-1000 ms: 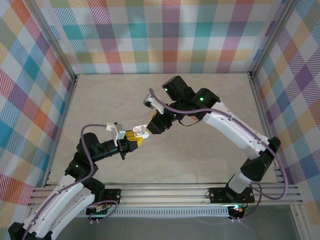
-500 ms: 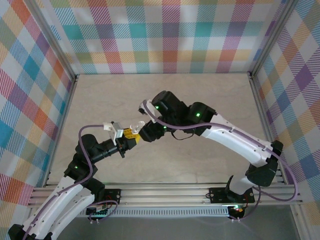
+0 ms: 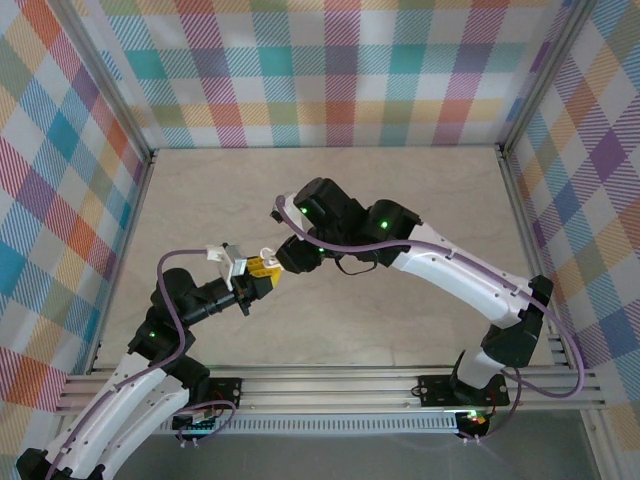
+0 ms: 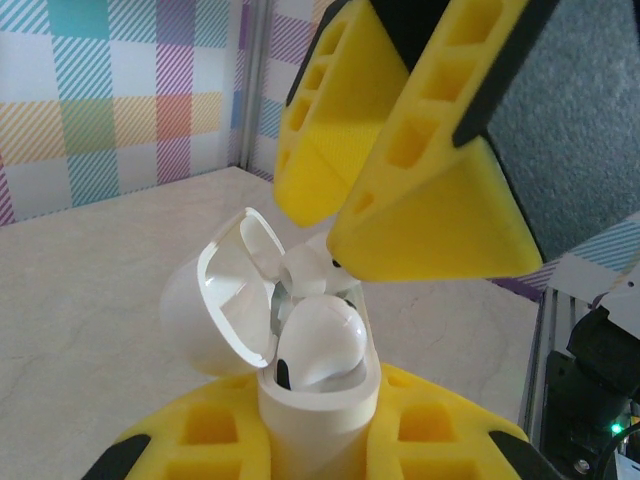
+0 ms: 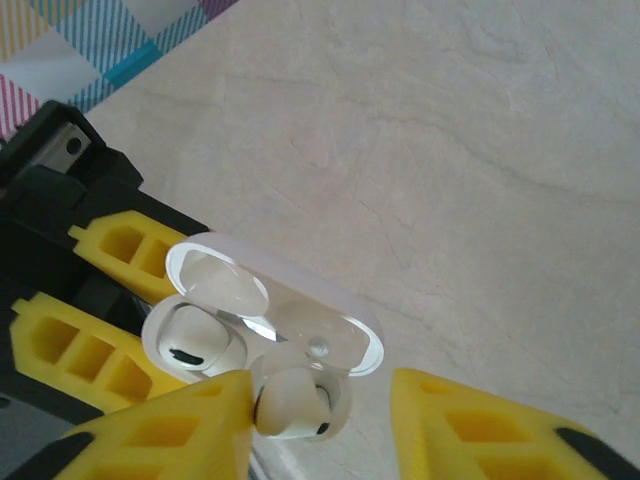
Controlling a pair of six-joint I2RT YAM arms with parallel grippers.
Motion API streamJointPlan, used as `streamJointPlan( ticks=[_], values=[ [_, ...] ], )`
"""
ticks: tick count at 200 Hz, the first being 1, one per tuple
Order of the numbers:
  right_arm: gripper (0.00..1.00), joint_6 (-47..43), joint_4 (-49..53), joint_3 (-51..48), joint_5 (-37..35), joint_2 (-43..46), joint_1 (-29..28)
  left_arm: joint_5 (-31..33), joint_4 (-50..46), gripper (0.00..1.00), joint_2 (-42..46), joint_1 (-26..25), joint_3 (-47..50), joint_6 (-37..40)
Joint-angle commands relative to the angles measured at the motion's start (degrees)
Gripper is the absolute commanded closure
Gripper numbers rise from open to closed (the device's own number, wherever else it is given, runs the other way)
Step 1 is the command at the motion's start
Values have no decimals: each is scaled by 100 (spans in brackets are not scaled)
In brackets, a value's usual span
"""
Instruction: Insert the wireless bluetooth earbuds into the charging case
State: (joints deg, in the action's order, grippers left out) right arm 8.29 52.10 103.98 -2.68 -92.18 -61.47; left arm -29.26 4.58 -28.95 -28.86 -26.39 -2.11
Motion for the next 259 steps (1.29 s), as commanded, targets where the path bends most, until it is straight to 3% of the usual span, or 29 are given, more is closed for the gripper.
streamJointPlan(
  ticks=[1,32,79,128,193,259],
  values=[
    [69,-257,88,114,145,-27,46,-36,162,100,89,-84,58,-9],
    [76,-468,211,104,442,-8,125,-69,192,100,87,-84,61,-1],
    [77,-837,275,22,815,-18,310,-273,275,100,91,-84,58,-43],
    [84,-1353,-116,-440,1988,239,666,-624,570,100,100,-84,134,-158],
    [84,-1588,-133,-649,2759,220,708,-695,692,100,22,-86,90,-193],
    [63,-1160,-335,-618,2352,532,737,-660,692,100,3,-84,154,-167]
  ],
)
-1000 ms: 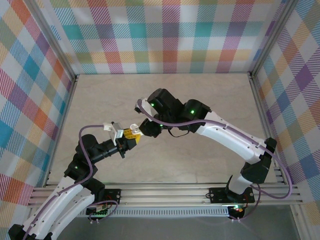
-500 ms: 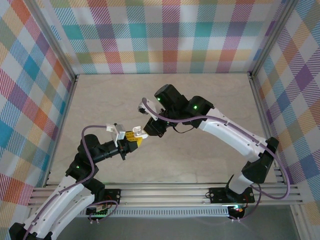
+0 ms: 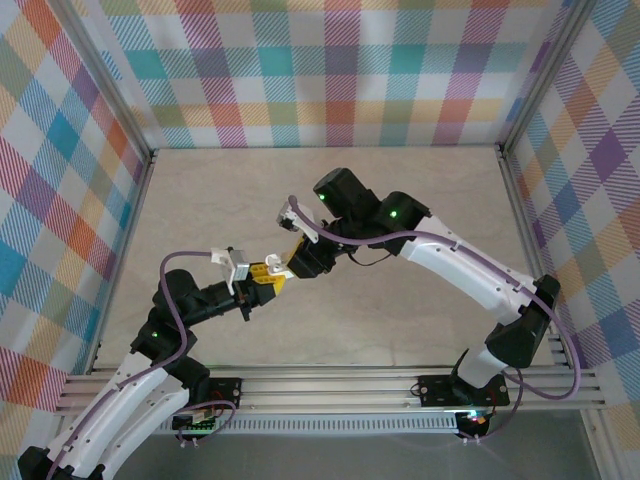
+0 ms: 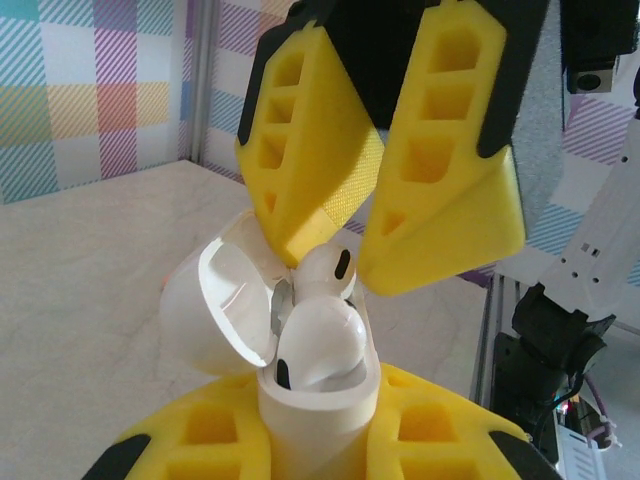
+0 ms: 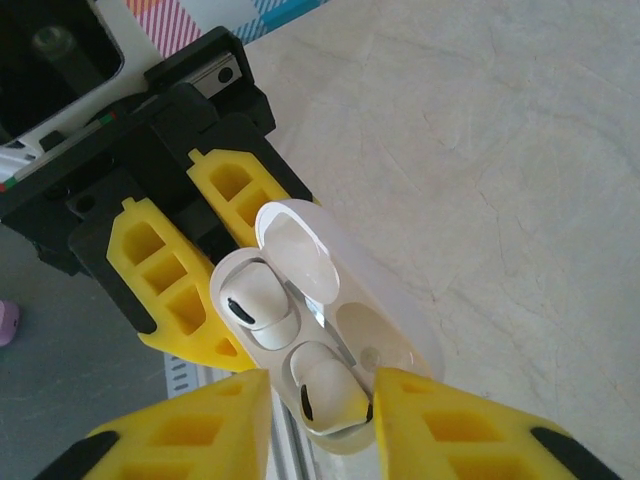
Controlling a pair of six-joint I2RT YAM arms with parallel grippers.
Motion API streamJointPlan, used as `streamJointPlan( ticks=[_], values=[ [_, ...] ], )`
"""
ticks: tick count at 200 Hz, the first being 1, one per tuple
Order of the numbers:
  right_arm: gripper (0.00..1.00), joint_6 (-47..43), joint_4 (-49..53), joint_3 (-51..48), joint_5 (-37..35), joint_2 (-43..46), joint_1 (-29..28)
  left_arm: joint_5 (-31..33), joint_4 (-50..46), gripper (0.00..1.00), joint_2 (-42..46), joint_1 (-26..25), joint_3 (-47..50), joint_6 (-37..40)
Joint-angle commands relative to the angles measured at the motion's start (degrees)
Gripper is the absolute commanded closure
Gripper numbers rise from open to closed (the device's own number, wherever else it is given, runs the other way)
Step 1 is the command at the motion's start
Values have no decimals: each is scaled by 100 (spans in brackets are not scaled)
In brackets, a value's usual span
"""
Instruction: Insert the wireless bluetooth earbuds into the charging case
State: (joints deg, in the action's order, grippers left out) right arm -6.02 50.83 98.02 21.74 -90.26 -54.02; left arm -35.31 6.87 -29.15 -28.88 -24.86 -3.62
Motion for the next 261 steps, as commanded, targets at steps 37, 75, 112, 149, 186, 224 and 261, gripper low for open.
streamJointPlan(
  ticks=[37,75,112,149,186,224,261],
  values=[
    [59,783,-618,-106,71,820,315,-62,490,100,-20,-82,-1,1],
    [59,1273,-673,-35,-117,812,871,-216,585,100,-194,-82,-90,-3],
    [59,1403,-302,339,208,-9,990,-482,625,100,-478,-82,-301,-36],
    [60,1662,-344,323,584,-565,1035,-695,627,100,-779,-91,-531,18],
    [64,1598,-319,313,1736,-748,1054,-608,552,100,-901,-100,-616,141],
    [67,1568,-603,-195,2725,-355,1038,-234,510,100,-943,-100,-518,162],
    [66,1464,-994,-824,2452,398,1065,-47,871,100,-892,-100,-284,-63]
  ],
)
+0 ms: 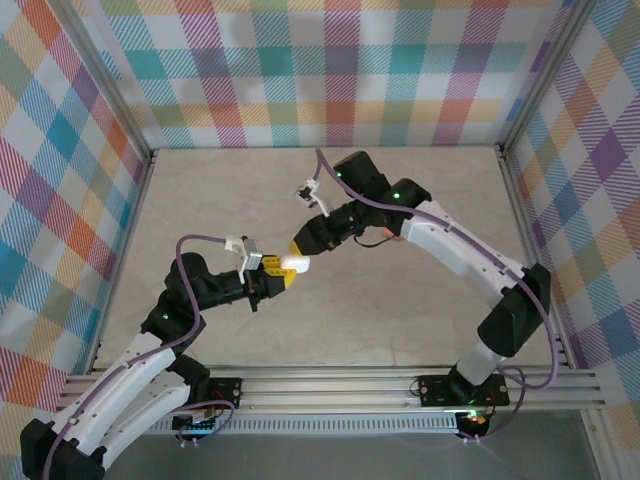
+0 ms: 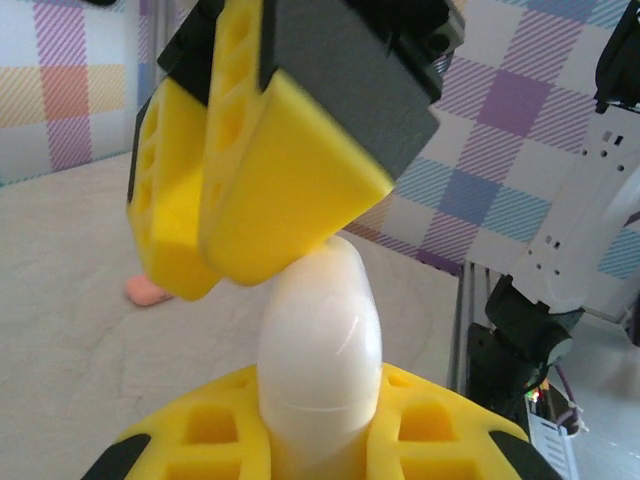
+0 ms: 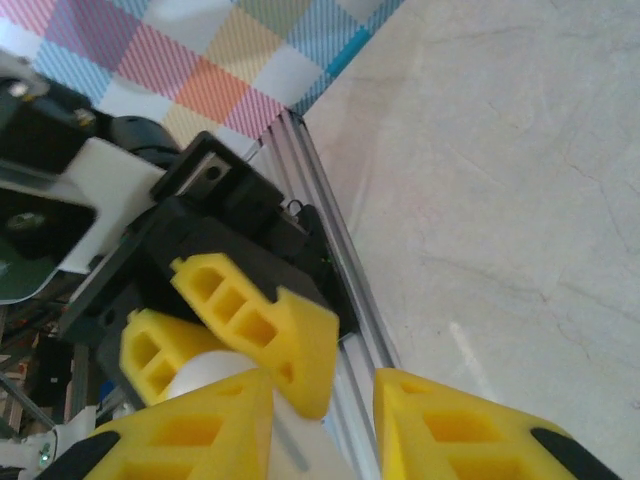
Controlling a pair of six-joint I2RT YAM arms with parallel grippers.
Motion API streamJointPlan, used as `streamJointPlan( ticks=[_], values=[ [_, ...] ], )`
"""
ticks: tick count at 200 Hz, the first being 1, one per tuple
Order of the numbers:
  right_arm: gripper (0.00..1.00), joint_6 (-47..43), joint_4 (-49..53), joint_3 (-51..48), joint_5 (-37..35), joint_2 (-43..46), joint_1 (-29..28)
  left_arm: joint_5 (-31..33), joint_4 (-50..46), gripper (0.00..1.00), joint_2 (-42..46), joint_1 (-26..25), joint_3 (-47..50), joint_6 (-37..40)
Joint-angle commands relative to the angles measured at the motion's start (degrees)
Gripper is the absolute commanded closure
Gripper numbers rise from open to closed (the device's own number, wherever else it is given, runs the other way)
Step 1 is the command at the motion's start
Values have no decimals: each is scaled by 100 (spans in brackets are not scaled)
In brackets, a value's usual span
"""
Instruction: Insert the wireless bluetooth earbuds into the charging case
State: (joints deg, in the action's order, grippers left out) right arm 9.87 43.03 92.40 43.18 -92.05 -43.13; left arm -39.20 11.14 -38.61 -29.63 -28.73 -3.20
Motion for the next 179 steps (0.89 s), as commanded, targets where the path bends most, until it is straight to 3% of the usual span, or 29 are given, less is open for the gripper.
streamJointPlan(
  ticks=[1,31,61,109,146,179],
  values=[
    [66,-125,-228,-282,293,598,-26,342,452,100,55,-26,104,-108],
    [65,1,-712,-736,17,985,141,352,496,100,56,-17,57,-275],
    [44,363,-1813,-1462,-213,1471,303,163,577,100,-3,1,-51,-691],
    [29,767,-3545,-2551,38,1898,323,-361,916,100,-339,18,-326,-1534],
    [28,961,-3978,-2664,593,1727,323,-581,1240,100,-642,18,-599,-2040],
    [43,1142,-4258,-2779,810,1640,323,-705,1363,100,-766,18,-769,-2253]
  ],
)
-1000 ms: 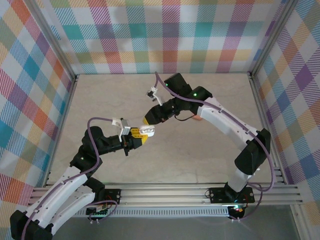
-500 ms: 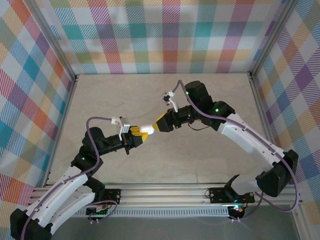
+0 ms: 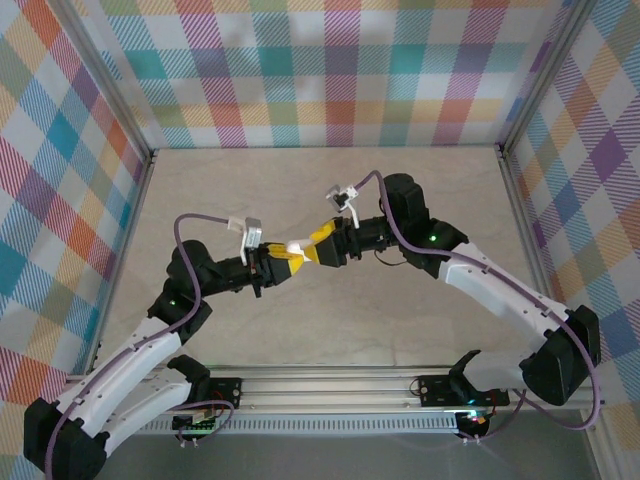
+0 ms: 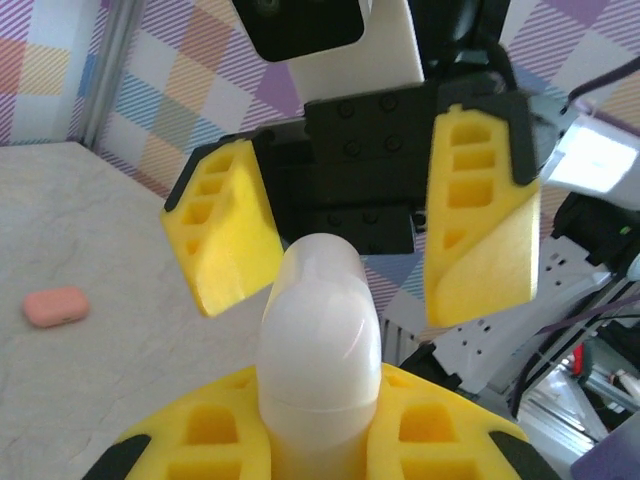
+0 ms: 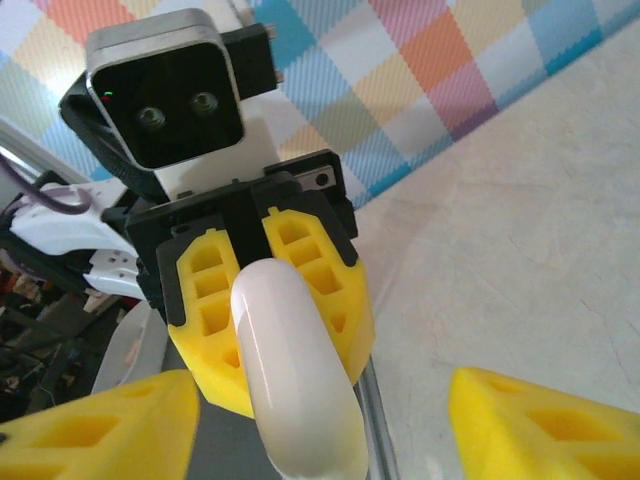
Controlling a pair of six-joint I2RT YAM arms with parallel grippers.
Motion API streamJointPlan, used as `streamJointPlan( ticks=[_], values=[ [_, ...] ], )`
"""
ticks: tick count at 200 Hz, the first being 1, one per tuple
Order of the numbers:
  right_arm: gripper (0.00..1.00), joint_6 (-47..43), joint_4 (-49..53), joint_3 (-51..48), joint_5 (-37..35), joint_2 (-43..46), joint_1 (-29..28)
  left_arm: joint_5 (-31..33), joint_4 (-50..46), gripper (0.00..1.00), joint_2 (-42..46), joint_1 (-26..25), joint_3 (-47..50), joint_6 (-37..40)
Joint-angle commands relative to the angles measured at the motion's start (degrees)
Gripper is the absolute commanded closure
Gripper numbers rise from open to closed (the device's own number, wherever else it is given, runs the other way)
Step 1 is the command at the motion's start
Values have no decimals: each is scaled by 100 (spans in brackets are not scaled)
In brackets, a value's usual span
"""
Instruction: Insert the wireless bluetooth earbuds into the charging case
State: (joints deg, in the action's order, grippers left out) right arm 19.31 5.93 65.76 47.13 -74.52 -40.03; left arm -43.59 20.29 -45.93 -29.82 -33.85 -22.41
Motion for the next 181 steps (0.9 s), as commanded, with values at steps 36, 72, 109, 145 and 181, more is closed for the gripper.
streamJointPlan(
  ticks=[36,72,109,145,181],
  values=[
    [66,406,-760,-116,668,-225,13,-207,364,100,-8,38,-298,-387],
    [83,408,-555,-99,299,-238,22,-24,-161,88,13,38,-391,-38],
    [87,581,391,45,-693,-443,432,1519,-1750,20,459,38,-478,709],
    [85,564,1130,275,-487,-1304,835,3192,-3147,0,673,47,-471,1028],
    [83,412,1420,701,-579,-2567,830,3903,-3331,0,715,46,-147,857]
  ],
)
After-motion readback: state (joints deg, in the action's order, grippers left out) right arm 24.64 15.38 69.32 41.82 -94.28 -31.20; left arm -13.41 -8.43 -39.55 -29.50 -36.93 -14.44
